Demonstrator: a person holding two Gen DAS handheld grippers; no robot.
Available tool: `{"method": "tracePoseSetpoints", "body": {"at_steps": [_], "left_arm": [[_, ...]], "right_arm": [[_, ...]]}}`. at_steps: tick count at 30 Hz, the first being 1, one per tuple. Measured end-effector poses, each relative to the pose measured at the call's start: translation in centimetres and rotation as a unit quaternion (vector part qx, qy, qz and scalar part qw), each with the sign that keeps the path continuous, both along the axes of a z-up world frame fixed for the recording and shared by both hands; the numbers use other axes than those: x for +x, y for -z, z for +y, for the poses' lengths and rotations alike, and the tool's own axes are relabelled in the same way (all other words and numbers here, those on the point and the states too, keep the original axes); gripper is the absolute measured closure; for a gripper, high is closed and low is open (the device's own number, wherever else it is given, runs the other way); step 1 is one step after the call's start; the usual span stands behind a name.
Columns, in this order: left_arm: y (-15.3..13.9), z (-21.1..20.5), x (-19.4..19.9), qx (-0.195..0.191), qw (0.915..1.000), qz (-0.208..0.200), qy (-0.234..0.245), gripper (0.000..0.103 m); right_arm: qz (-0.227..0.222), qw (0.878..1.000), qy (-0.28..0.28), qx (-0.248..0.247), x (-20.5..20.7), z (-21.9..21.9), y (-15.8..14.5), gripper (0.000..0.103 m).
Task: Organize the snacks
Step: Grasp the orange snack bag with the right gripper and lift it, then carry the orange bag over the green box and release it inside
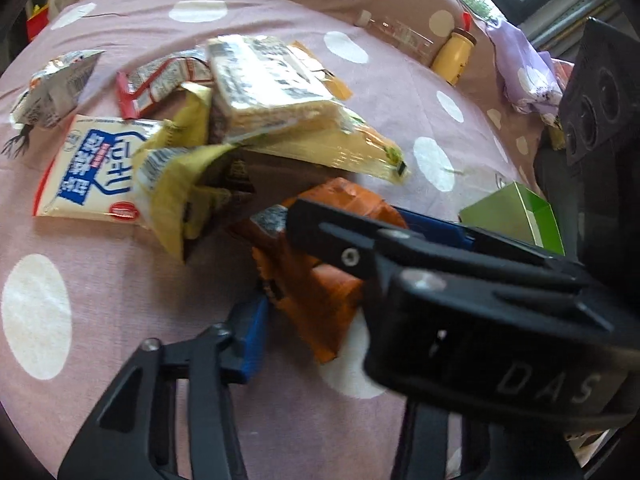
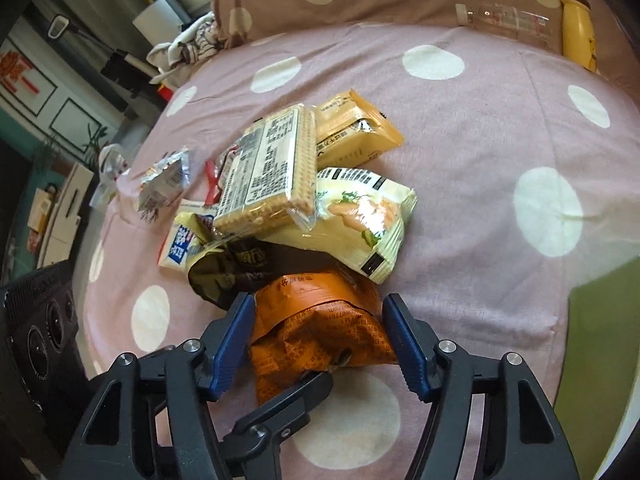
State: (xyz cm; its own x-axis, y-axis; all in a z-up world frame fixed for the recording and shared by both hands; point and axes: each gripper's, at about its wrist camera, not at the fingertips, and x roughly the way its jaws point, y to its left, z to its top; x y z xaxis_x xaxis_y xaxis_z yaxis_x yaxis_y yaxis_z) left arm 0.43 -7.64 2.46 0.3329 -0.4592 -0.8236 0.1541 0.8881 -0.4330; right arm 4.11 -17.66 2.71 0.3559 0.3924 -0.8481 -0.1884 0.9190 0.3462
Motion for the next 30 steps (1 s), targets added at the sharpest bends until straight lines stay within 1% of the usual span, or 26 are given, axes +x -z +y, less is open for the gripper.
{"method": "tracePoseSetpoints", "body": {"at_steps": [3, 5, 7, 12, 15, 19, 23, 26, 30], "left_arm": [[-0.3, -0.3, -0.4, 0.015, 0.9998, -0.013, 0.008, 0.065], [-0.7, -0.2, -0.9, 0.012, 0.9996, -0.020, 0.015, 0.066], [-1.4, -0.2, -1.5, 0.011, 0.9991, -0.034, 0.023, 0.066], [-4.5, -1.3, -3.0, 0.017, 0.9950, -0.083, 0.053, 0.066], [-6.6, -2.4, -3.7, 0.012, 0.9912, -0.111, 0.071, 0.066], [-9.2, -4.0, -4.9, 0.013, 0.9830, -0.149, 0.107, 0.066], [-10.8, -6.9, -5.3, 0.015, 0.9732, -0.174, 0.149, 0.066], [-11.1, -9.2, -5.6, 0.017, 0.9665, -0.182, 0.180, 0.066], [-10.4, -12.6, -5.5, 0.018, 0.9576, -0.178, 0.226, 0.066]], "right_arm": [[-0.004, 1.000, 0.009, 0.023, -1.0, -0.7, -0.1, 0.039], [-0.007, 0.999, 0.016, 0.035, -1.7, -1.1, -0.5, 0.039], [-0.021, 0.999, 0.024, 0.043, -2.8, -1.5, -1.3, 0.040], [-0.067, 0.995, 0.052, 0.044, -5.4, -2.5, -4.5, 0.040], [-0.099, 0.991, 0.076, 0.049, -7.2, -3.9, -7.1, 0.040], [-0.137, 0.983, 0.108, 0.055, -9.4, -5.7, -9.7, 0.040], [-0.161, 0.974, 0.151, 0.057, -11.3, -7.7, -11.1, 0.040], [-0.170, 0.966, 0.186, 0.059, -12.6, -9.9, -11.4, 0.040], [-0.164, 0.955, 0.239, 0.056, -13.7, -12.6, -10.6, 0.040]]}}
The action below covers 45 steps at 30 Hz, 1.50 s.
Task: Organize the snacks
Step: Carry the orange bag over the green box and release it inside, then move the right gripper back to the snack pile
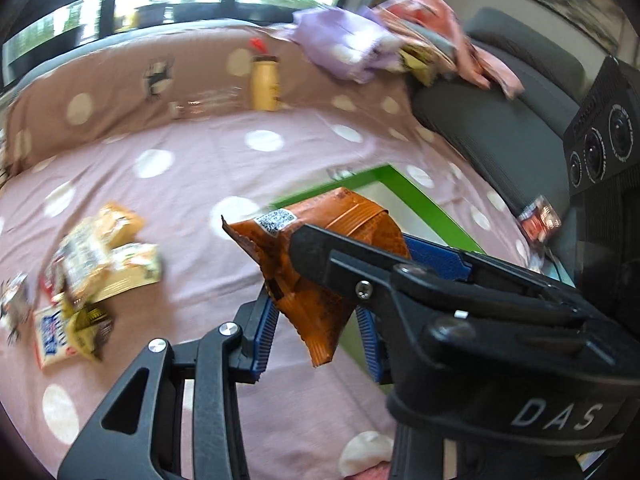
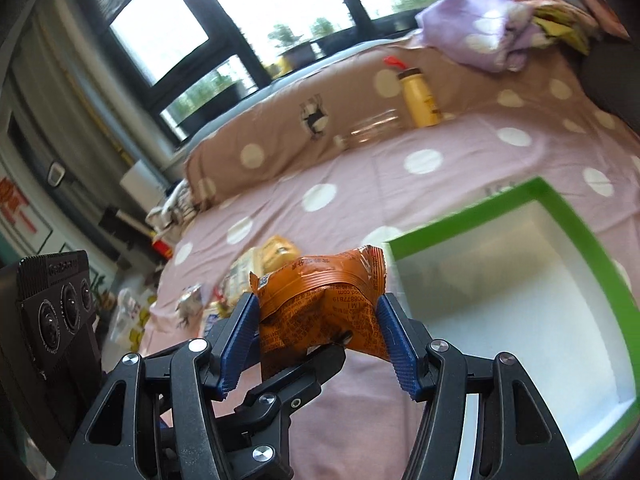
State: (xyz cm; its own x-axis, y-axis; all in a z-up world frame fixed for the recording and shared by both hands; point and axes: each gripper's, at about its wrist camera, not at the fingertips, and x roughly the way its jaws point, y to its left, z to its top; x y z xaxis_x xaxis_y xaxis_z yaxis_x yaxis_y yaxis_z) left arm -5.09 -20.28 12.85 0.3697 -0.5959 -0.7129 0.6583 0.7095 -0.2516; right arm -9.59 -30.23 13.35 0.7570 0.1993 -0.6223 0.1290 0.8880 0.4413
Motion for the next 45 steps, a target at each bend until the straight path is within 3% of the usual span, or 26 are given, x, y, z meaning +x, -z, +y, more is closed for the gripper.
{"method": "tracePoseSetpoints", "body": {"at_steps": [11, 22, 30, 34, 39, 40, 41, 45], "left_arm": [[2.3, -6.1, -1.2, 0.043, 0.9951, 0.013, 0.088, 0.066], [4.8, -8.9, -1.6, 0.080, 0.9899, 0.031, 0.113, 0.065], [5.6, -8.9, -1.5, 0.086, 0.9894, 0.042, 0.109, 0.062], [4.8, -8.0, -1.2, 0.079, 0.9914, 0.039, 0.097, 0.063], [3.3, -5.8, -0.6, 0.064, 0.9948, 0.024, 0.075, 0.060], [3.1, -5.2, -0.4, 0.069, 0.9956, 0.021, 0.060, 0.049], [2.9, -4.4, -0.1, 0.075, 0.9964, 0.009, 0.038, 0.044], [2.6, -0.9, 1.1, 0.083, 0.9964, -0.010, -0.016, 0.044]], "right_arm": [[0.024, 0.994, 0.093, 0.049, -3.0, -6.0, 3.4, 0.040], [0.049, 0.987, 0.138, 0.063, -3.7, -8.3, 6.3, 0.039], [0.050, 0.986, 0.152, 0.048, -3.7, -8.2, 7.0, 0.039], [0.058, 0.982, 0.178, 0.022, -3.9, -8.2, 6.9, 0.034], [0.045, 0.980, 0.192, 0.025, -4.1, -8.1, 6.5, 0.031], [0.040, 0.979, 0.196, 0.021, -4.0, -7.8, 6.2, 0.031], [0.039, 0.979, 0.199, 0.017, -3.9, -7.5, 6.1, 0.031], [0.041, 0.975, 0.217, -0.016, -3.2, -5.9, 5.9, 0.031]]}}
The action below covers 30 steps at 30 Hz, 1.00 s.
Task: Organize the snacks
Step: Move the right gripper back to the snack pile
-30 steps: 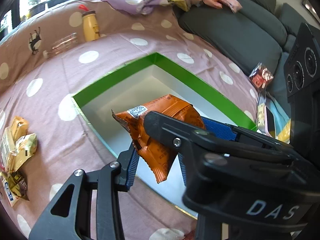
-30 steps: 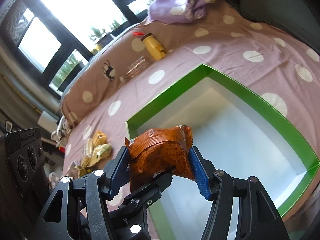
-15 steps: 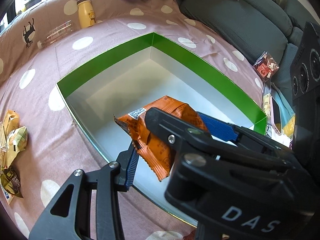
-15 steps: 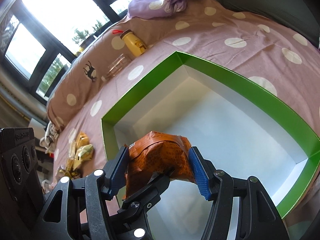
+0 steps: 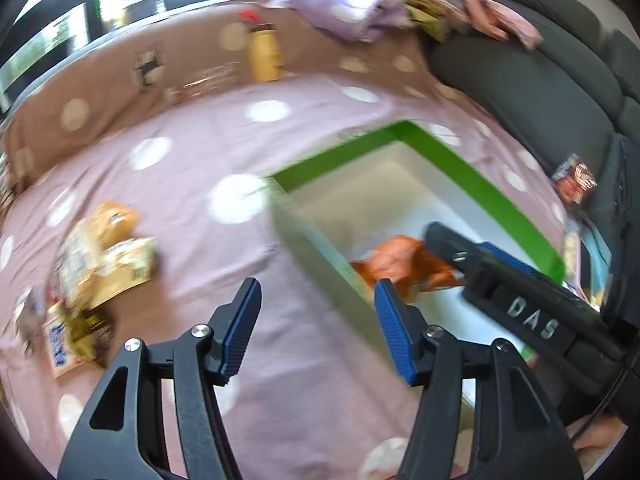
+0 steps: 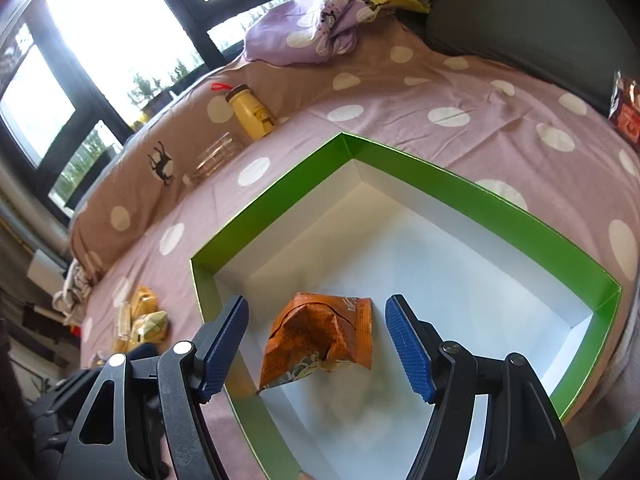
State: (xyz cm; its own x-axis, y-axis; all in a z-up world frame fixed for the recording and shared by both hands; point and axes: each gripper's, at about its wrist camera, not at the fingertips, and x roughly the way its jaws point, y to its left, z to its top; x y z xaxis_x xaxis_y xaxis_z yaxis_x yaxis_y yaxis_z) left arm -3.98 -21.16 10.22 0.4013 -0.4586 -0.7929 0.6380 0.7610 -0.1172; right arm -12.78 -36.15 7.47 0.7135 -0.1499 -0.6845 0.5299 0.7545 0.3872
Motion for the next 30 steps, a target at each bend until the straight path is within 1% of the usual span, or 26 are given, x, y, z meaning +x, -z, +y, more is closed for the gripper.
{"method": "tracePoseSetpoints", "body": {"at_steps": [1, 4, 7, 9, 10, 13, 15, 16, 18, 22, 24, 27, 29, 30], "left_arm": [[0.1, 1.0, 0.4, -0.001, 0.9999, 0.003, -0.012, 0.044], [0.4, 4.3, 1.5, -0.004, 0.9985, 0.011, -0.054, 0.044], [1.0, 7.6, 2.4, -0.006, 0.9953, 0.024, -0.094, 0.044], [1.4, 9.4, 2.8, -0.008, 0.9927, 0.030, -0.117, 0.044], [1.7, 10.7, 3.2, -0.008, 0.9907, 0.034, -0.132, 0.044], [2.1, 13.3, 3.6, -0.006, 0.9854, 0.038, -0.166, 0.044], [2.3, 15.2, 4.1, -0.014, 0.9801, 0.046, -0.192, 0.044], [2.4, 16.3, 4.3, -0.020, 0.9770, 0.051, -0.206, 0.044], [2.6, 17.6, 4.6, -0.027, 0.9731, 0.055, -0.222, 0.044], [2.7, 19.9, 5.1, -0.031, 0.9659, 0.058, -0.250, 0.044], [2.8, 20.3, 5.2, -0.035, 0.9637, 0.061, -0.258, 0.044], [3.3, 21.1, 5.5, -0.038, 0.9607, 0.063, -0.267, 0.040], [3.5, 21.4, 5.7, -0.039, 0.9599, 0.064, -0.270, 0.033], [3.6, 21.4, 5.8, -0.040, 0.9596, 0.064, -0.271, 0.032]], "right_arm": [[0.001, 1.000, 0.003, -0.005, 0.2, 0.3, 0.0, 0.031], [0.023, 0.999, 0.008, -0.033, 1.3, 1.4, 0.4, 0.031], [0.029, 0.999, 0.000, -0.019, 2.1, 2.0, 1.1, 0.031], [0.044, 0.998, 0.008, -0.043, 2.6, 2.6, 1.2, 0.031], [0.047, 0.997, 0.012, -0.060, 2.9, 3.0, 1.0, 0.031], [0.035, 0.995, 0.008, -0.098, 3.8, 4.0, 0.5, 0.031], [0.038, 0.994, 0.006, -0.106, 4.5, 4.2, 0.5, 0.031], [0.034, 0.994, 0.003, -0.101, 5.0, 4.3, 0.6, 0.031], [0.035, 0.995, -0.003, -0.094, 5.8, 4.5, 0.8, 0.031], [0.039, 0.992, -0.013, -0.120, 7.6, 5.6, 0.5, 0.031], [0.041, 0.992, -0.020, -0.114, 8.5, 5.9, 0.5, 0.031], [0.039, 0.994, -0.037, -0.091, 9.7, 6.4, 0.6, 0.031], [0.046, 0.993, -0.049, -0.099, 10.3, 7.1, 0.2, 0.031], [0.047, 0.992, -0.053, -0.107, 10.5, 7.6, -0.2, 0.031]]}}
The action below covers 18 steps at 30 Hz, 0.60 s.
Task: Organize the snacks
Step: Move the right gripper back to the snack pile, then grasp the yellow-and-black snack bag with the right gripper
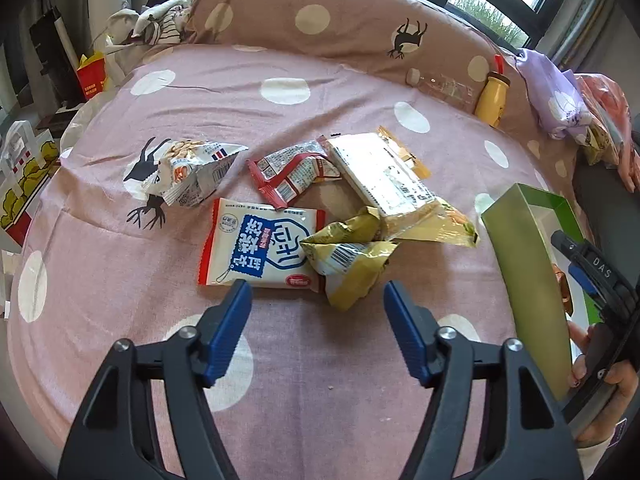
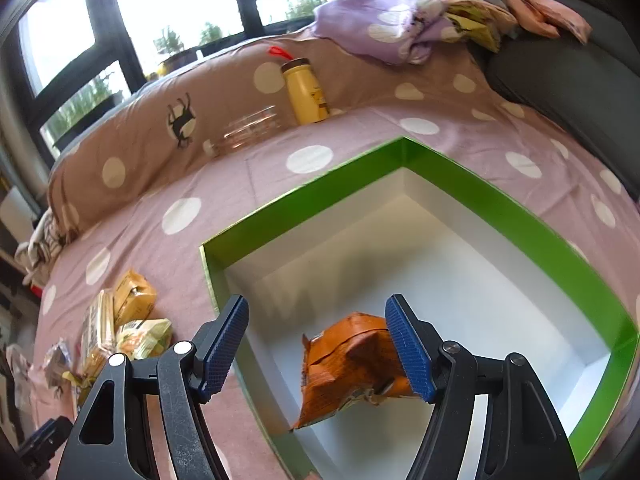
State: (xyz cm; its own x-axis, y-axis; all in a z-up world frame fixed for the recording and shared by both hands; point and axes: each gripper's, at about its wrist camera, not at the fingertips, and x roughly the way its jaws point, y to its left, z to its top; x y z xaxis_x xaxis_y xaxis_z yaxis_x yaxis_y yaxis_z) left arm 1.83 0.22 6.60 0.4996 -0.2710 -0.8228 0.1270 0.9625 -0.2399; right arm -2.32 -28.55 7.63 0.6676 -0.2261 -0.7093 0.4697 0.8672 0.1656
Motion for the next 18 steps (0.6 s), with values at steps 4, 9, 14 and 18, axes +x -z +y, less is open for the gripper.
{"method": "tracePoseSetpoints", "body": {"at_steps": [4, 9, 14, 18], "left_arm": [[0.6, 0.4, 0.4, -0.008, 1.0000, 0.001, -0.003, 0.026], [1.6, 0.4, 0.9, -0.038, 0.9992, 0.011, 0.007, 0.026], [2.9, 0.0, 1.5, -0.066, 0.9973, 0.027, 0.019, 0.026], [3.6, -0.4, 2.1, -0.088, 0.9952, 0.035, 0.024, 0.028]], "right_arm": [[-0.024, 0.999, -0.040, 0.017, -0.3, 2.1, -2.2, 0.031], [-0.024, 0.966, -0.207, 0.153, 1.8, 6.4, -2.6, 0.015], [0.048, 0.934, -0.288, 0.206, 4.8, 10.9, 0.4, 0.015], [0.084, 0.923, -0.308, 0.215, 6.7, 13.1, 2.9, 0.015]]}}
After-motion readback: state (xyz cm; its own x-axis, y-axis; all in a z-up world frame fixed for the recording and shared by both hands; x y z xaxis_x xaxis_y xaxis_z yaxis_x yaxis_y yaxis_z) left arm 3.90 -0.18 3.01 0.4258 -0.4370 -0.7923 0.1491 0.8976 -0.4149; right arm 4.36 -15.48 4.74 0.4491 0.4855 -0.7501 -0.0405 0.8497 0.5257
